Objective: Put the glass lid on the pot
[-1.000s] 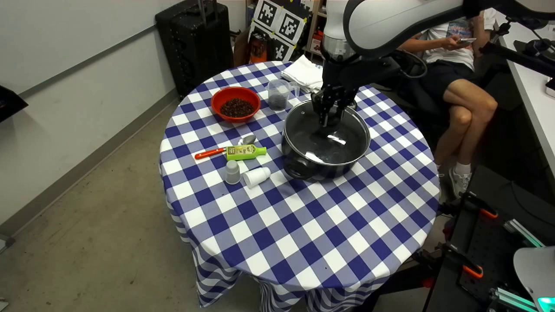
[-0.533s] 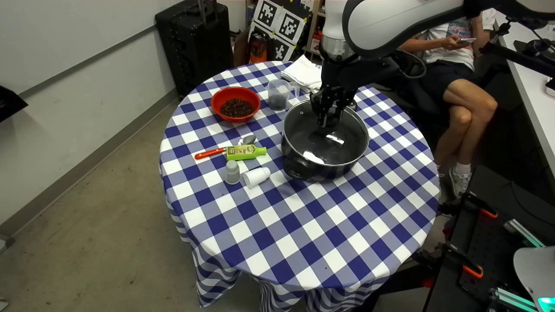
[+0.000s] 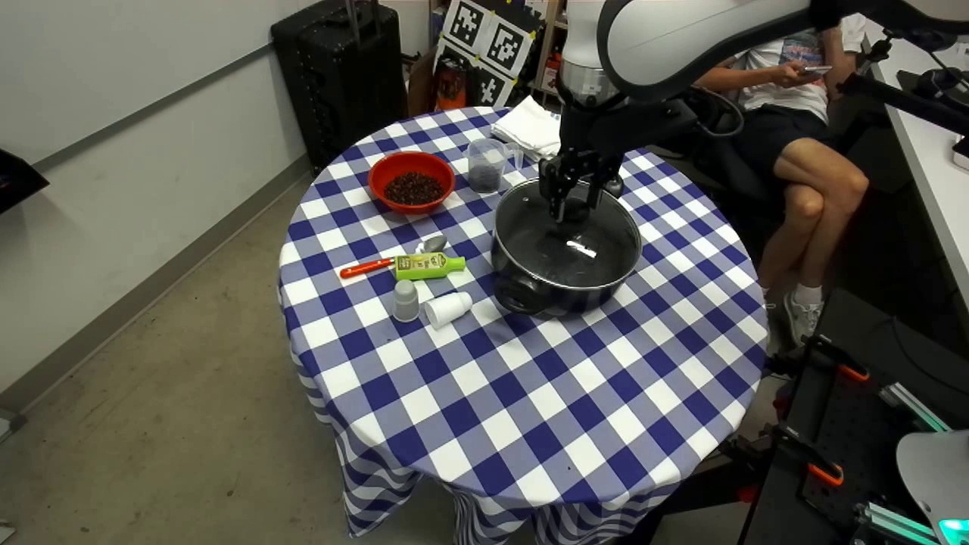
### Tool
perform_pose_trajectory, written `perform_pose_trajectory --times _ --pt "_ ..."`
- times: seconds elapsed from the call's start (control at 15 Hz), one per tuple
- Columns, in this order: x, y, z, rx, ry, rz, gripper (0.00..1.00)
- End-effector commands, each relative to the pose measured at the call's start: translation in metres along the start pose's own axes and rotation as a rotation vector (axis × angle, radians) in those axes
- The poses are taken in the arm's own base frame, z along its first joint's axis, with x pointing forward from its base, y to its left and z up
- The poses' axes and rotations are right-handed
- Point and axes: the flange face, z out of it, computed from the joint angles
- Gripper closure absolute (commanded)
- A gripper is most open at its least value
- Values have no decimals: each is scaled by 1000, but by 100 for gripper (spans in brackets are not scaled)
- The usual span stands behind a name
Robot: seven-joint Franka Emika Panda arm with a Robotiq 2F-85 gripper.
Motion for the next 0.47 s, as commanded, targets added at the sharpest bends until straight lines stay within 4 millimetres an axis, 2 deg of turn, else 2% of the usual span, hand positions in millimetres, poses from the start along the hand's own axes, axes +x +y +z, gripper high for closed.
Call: perform_pose_trajectory --times 0.0,0.4 --pt "-2 -5 -8 31 1 13 1" --pt "-1 -4 -2 23 -10 4 0"
